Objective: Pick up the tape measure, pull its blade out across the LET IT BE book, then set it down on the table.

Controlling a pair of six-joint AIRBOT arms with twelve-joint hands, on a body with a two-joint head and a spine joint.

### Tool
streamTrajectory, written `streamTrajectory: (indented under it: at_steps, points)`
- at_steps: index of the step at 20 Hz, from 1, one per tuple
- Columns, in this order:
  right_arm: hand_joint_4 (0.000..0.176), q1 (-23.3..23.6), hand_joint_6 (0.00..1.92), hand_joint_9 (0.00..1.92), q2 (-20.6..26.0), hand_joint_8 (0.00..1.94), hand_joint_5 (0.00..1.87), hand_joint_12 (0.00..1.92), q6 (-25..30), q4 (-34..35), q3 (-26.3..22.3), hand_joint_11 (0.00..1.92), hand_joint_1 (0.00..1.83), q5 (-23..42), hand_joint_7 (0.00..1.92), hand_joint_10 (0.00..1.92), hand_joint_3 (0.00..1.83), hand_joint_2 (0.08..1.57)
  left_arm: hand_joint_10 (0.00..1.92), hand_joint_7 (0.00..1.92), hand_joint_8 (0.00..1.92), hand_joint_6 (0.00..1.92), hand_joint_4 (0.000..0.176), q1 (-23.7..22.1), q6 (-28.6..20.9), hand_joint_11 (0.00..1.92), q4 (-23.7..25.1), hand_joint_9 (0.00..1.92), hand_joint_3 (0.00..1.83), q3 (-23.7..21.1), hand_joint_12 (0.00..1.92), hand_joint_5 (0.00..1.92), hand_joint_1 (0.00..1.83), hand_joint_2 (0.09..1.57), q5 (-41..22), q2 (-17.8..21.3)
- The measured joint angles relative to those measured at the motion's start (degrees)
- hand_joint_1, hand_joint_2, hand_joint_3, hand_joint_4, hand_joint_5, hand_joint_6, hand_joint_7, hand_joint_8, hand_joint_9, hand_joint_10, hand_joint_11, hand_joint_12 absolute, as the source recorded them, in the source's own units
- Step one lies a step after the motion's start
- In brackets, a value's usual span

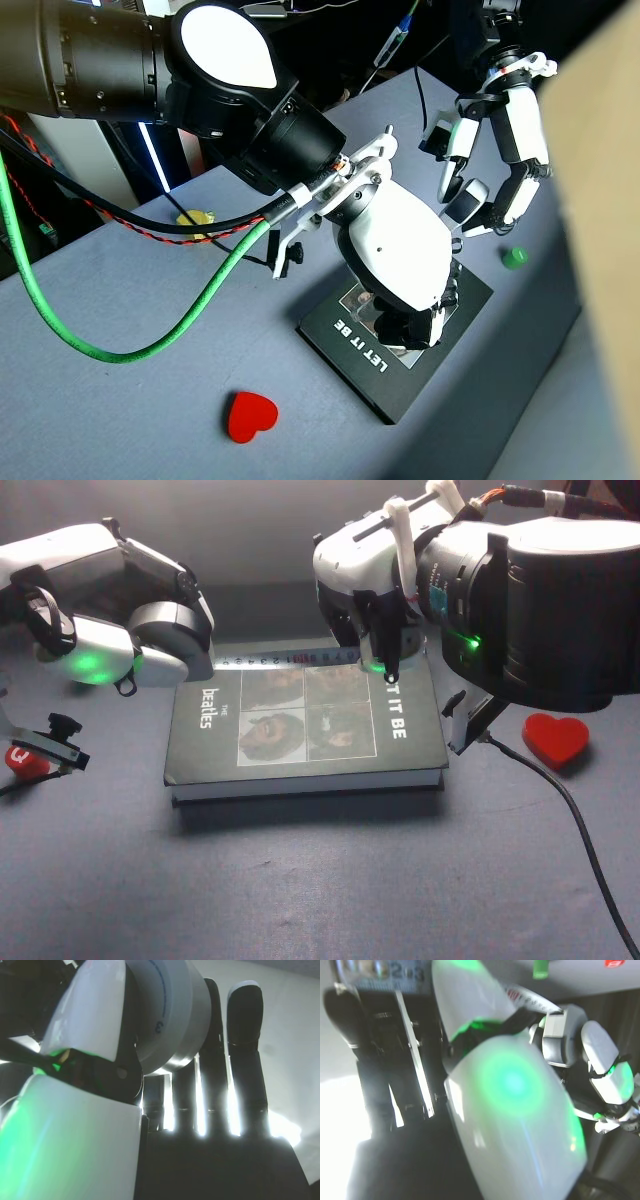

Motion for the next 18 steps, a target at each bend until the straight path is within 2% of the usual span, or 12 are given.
streamTrajectory:
  at_steps: [1,4,18]
  points:
    - [0.000,0.00,1.21,0.92,0.00,0.85,0.83,1.31,-0.02,0.00,0.00,0.69,1.22,0.00,1.08,0.71,0.00,1.14,1.46,0.85,1.21,1.11,0.000,0.00,0.00,0.70,0.00,0.82,0.00,0.00,1.47,0.76,1.36,1.18,0.00,0.00]
    - [0.000,-0.07,1.20,0.99,0.59,0.85,0.83,1.27,-0.20,-0.02,-0.09,0.73,1.22,0.42,1.08,0.57,0.00,1.14,1.47,0.85,1.21,1.11,0.000,0.00,0.00,0.67,0.00,0.81,0.00,0.00,1.49,0.75,1.36,1.19,-0.02,0.00]
    - [0.000,-1.73,1.20,1.02,7.06,0.87,0.82,1.28,-3.76,-0.09,-3.02,0.73,1.22,5.64,1.07,0.55,0.00,1.14,1.47,0.85,1.21,1.10,0.000,0.00,-0.66,0.70,-0.02,0.81,0.00,0.00,1.49,0.76,1.36,1.18,-0.83,-0.42]
